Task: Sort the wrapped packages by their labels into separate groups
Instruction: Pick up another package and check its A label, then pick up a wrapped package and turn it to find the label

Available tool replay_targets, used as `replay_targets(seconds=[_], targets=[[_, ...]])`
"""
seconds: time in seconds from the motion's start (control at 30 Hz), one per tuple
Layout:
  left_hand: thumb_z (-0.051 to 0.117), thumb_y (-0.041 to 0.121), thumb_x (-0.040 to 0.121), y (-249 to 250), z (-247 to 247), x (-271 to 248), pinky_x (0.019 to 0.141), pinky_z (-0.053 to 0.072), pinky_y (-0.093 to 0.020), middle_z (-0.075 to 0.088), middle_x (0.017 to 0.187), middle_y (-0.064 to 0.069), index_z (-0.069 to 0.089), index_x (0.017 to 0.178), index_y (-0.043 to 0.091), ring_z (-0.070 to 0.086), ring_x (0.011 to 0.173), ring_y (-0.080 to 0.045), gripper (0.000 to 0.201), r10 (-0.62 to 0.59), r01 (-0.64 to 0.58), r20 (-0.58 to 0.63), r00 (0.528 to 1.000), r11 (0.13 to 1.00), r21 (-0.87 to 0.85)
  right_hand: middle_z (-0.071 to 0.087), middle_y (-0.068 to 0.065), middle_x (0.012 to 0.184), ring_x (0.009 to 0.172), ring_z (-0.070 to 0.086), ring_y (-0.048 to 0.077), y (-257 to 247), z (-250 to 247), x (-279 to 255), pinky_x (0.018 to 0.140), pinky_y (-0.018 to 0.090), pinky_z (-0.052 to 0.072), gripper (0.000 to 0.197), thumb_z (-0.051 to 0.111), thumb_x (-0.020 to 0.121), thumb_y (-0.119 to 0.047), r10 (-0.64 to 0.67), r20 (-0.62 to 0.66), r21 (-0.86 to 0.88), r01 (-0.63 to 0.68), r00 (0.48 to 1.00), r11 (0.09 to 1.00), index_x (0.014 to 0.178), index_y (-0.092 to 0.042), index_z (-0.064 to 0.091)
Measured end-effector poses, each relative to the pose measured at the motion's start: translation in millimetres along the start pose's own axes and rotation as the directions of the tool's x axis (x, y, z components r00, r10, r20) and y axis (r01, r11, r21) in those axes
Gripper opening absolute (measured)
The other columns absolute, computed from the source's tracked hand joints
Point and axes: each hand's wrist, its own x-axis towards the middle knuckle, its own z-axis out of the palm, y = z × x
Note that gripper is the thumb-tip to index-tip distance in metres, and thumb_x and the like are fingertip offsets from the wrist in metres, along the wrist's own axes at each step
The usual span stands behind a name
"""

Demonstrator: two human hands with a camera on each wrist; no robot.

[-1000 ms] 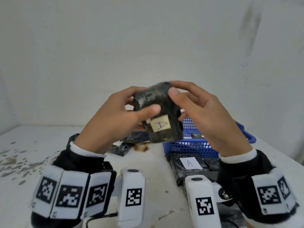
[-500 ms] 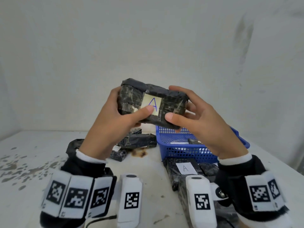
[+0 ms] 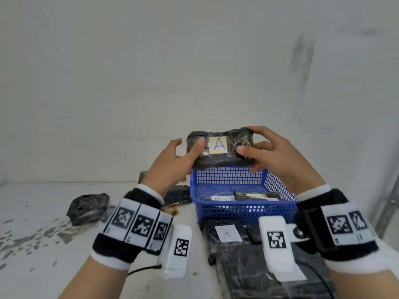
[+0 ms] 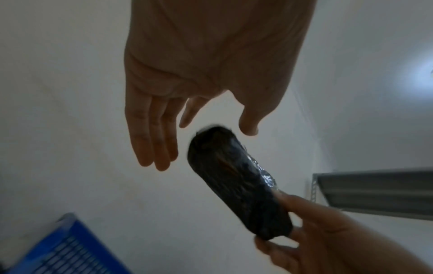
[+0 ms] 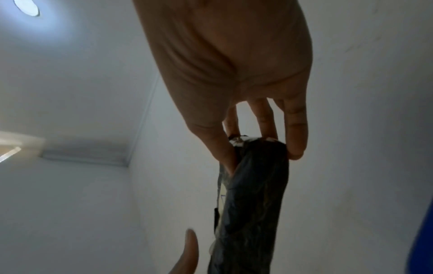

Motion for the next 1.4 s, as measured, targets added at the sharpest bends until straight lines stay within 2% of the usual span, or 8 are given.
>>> replay_targets(seconds=[0.27,0.4,0.6,0.7,0.77,0.93,1.07,1.4], targets=[[0.045,0.049,0.098,-59,29,65,0.106,0.034,-0.034,0.043,0.149,-0.009,0.035,0.146,0.013,0.046,0.132,-0.027,0.061,-0.266,0.239,0.029,0.964,0.905,0.351,0.063,0.011,0.112,0.067,0.06,0.017,48,-40,95,0.05,0.021,0.048,0.05,0.074,0.09,-0.022,0.281,-0.022,-0.468,-0.258,0.96,0.845,0.135,-0.015,0.056],[0.047,0.044,0.099,-81,43,94,0.106,0.035,-0.035,0.042,0.15,-0.01,0.034,0.147,0.01,0.045,0.133,-0.027,0.06,-0.341,0.291,0.059,0.938,0.871,0.396,0.068,0.016,0.118,0.093,0.072,0.033,83,-44,140,0.082,0.041,0.061,0.039,0.074,0.088,-0.017,0.455,-0.041,-0.644,-0.371,0.89,0.669,0.12,0.002,0.064],[0.045,0.041,0.099,-113,67,115,0.111,0.035,-0.04,0.029,0.157,-0.01,0.0,0.155,0.017,0.043,0.136,-0.031,0.075,-0.302,0.166,0.231,0.925,0.866,0.471,0.072,-0.003,0.095,0.07,0.062,0.014,147,-52,182,0.056,0.019,0.045,0.021,0.077,0.085,-0.024,0.483,-0.049,-0.893,-0.255,0.874,0.371,0.066,-0.025,0.069],[0.039,0.037,0.102,-135,76,119,0.106,0.042,-0.044,0.04,0.151,-0.01,-0.009,0.153,0.024,0.055,0.124,-0.03,0.072,-0.29,0.082,0.344,0.893,0.857,0.508,0.069,-0.007,0.083,0.076,0.065,0.016,169,-58,196,0.065,0.025,0.05,0.033,0.082,0.081,-0.027,0.544,-0.061,-0.944,-0.225,0.837,0.24,0.055,-0.028,0.061],[0.035,0.036,0.103,-143,77,120,0.101,0.046,-0.044,0.048,0.145,-0.012,-0.013,0.152,0.026,0.06,0.115,-0.031,0.07,-0.283,0.073,0.349,0.894,0.858,0.508,0.075,-0.004,0.097,0.086,0.07,0.02,177,-64,205,0.074,0.031,0.058,0.013,0.086,0.074,-0.033,0.549,-0.04,-0.964,-0.178,0.835,0.199,0.073,-0.027,0.074],[0.03,0.041,0.103,-157,80,126,0.101,0.045,-0.047,0.044,0.148,-0.014,-0.013,0.153,0.025,0.059,0.116,-0.036,0.068,-0.278,0.094,0.307,0.91,0.861,0.5,0.07,0.006,0.114,0.086,0.063,0.022,177,-57,202,0.075,0.026,0.053,0.055,0.077,0.087,-0.029,0.595,0.029,-0.971,-0.12,0.803,0.209,0.137,-0.014,0.057],[0.028,0.044,0.102,-164,82,128,0.099,0.046,-0.05,0.049,0.143,-0.015,-0.012,0.152,0.028,0.058,0.115,-0.039,0.066,-0.272,0.078,0.312,0.91,0.853,0.516,0.047,-0.007,0.08,0.063,0.045,0.008,186,-50,197,0.049,0.015,0.04,0.051,0.073,0.09,-0.014,0.645,0.074,-0.982,-0.058,0.761,0.18,0.136,-0.017,0.051],[0.024,0.049,0.102,-153,84,122,0.116,0.021,-0.054,0.018,0.157,-0.024,-0.013,0.153,0.028,0.022,0.142,-0.044,0.067,-0.347,0.124,0.243,0.906,0.765,0.631,0.062,0.002,0.133,0.108,0.063,0.021,179,-37,194,0.092,0.03,0.053,0.056,0.077,0.083,-0.038,0.619,0.121,-0.993,0.105,0.776,0.062,0.135,-0.025,0.06]])
